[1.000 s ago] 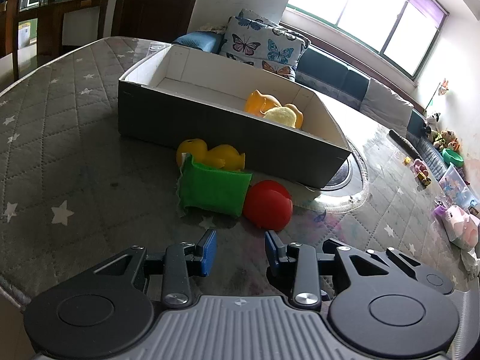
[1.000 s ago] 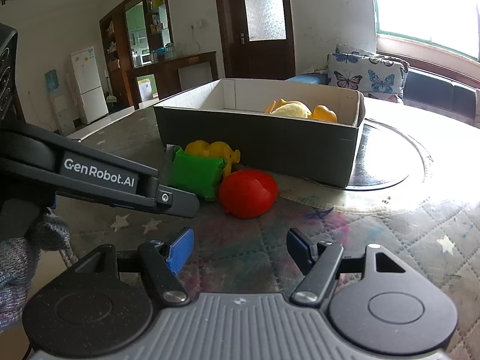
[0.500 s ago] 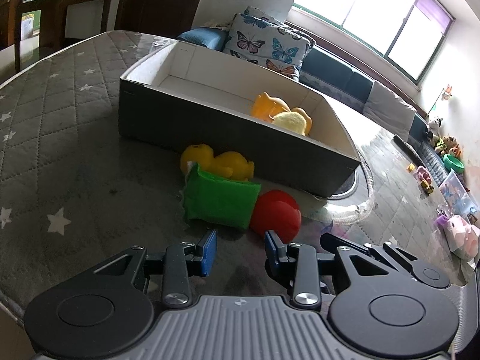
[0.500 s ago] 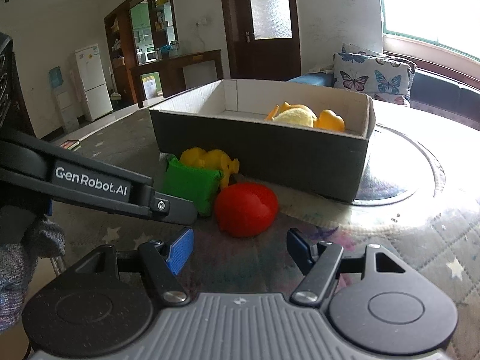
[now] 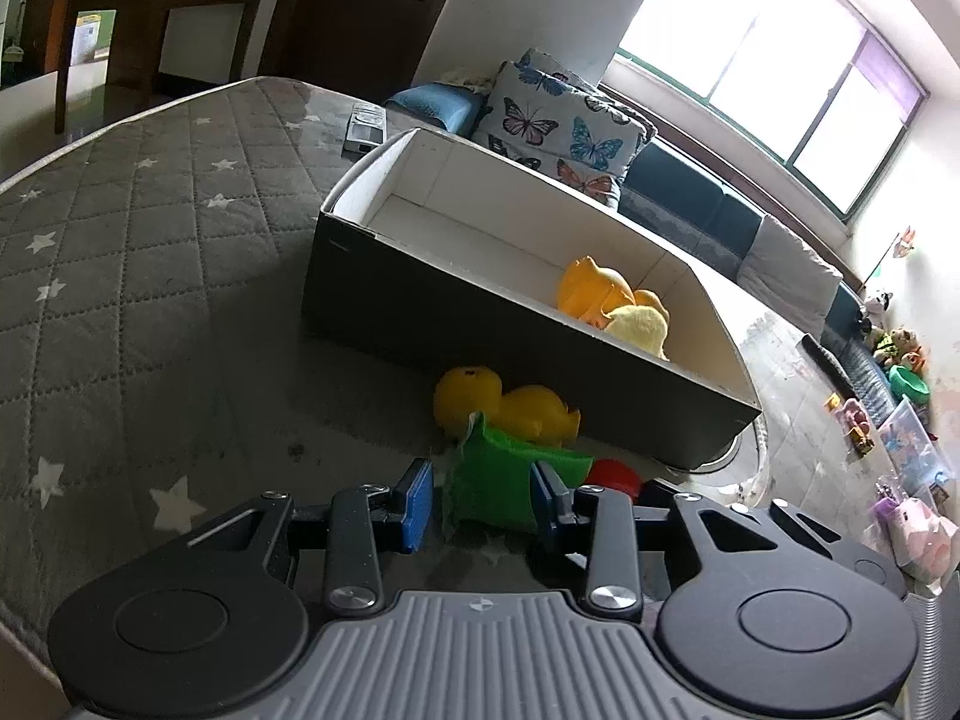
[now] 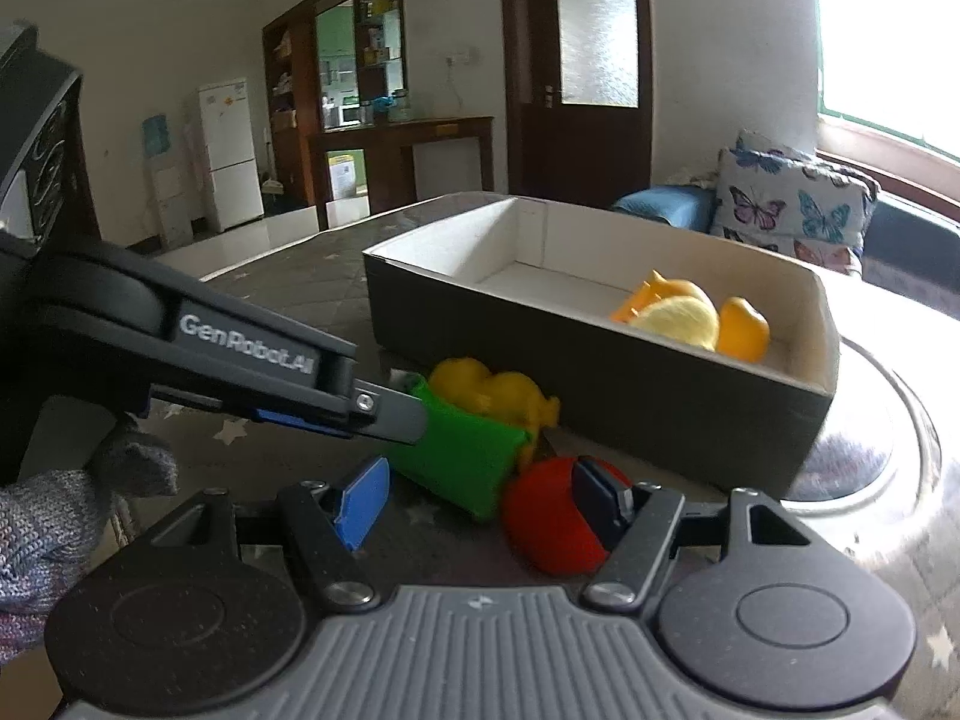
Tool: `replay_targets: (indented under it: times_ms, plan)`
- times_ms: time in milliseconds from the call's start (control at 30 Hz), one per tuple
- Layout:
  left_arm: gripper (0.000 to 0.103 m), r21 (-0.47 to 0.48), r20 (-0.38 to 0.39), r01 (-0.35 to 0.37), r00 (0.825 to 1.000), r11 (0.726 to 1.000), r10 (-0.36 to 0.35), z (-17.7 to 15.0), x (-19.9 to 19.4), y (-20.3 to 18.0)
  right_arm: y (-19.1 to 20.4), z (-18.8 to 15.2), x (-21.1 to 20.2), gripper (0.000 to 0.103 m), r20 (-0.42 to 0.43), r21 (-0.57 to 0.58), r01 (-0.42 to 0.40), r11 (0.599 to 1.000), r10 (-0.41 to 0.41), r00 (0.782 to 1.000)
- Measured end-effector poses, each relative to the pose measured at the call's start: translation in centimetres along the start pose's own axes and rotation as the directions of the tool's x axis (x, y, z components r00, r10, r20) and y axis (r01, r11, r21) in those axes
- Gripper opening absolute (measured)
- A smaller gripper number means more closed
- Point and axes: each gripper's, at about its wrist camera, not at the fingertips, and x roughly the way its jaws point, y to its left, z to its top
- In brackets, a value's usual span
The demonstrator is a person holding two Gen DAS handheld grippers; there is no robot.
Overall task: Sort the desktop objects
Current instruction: 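Grasp the green cup with the right tool and lift it toward the box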
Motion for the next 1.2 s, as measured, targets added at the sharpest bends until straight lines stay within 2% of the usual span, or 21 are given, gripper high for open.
replay_targets:
  times_ms: [133,433,767,967,1200]
  plan:
    - [0.038,0.01,-0.001,0.026,1.0,1.0,-0.026,0.5,0.5,0.3,0.7,0.5,0.8,0.068,-0.006,-0.036,0.01,0.999,-0.011,1.0]
    - [0.038,0.014,-0.03,0.078,0.997,0.997,-0.077,1.2,1.7,1.1,2.3,0.7,2.3,0.056,-0.043,-0.124,0.045,0.991,-0.051,0.998]
    - [0.033,0.02,-0.031,0.103,0.994,0.994,-0.102,1.2,1.4,1.5,3.1,0.3,2.1,0.049,-0.045,-0.138,0.061,0.989,-0.068,0.997]
    - [0.032,0.035,0.003,0.124,0.992,0.992,-0.124,1.4,-0.3,0.6,3.4,0.6,0.2,0.048,0.001,-0.144,0.075,0.987,-0.076,0.997]
    - [0.032,0.076,0.061,0.176,0.982,0.981,-0.181,3.2,-1.7,-1.8,2.5,2.5,-2.5,0.048,0.105,-0.142,0.132,0.981,-0.118,0.987]
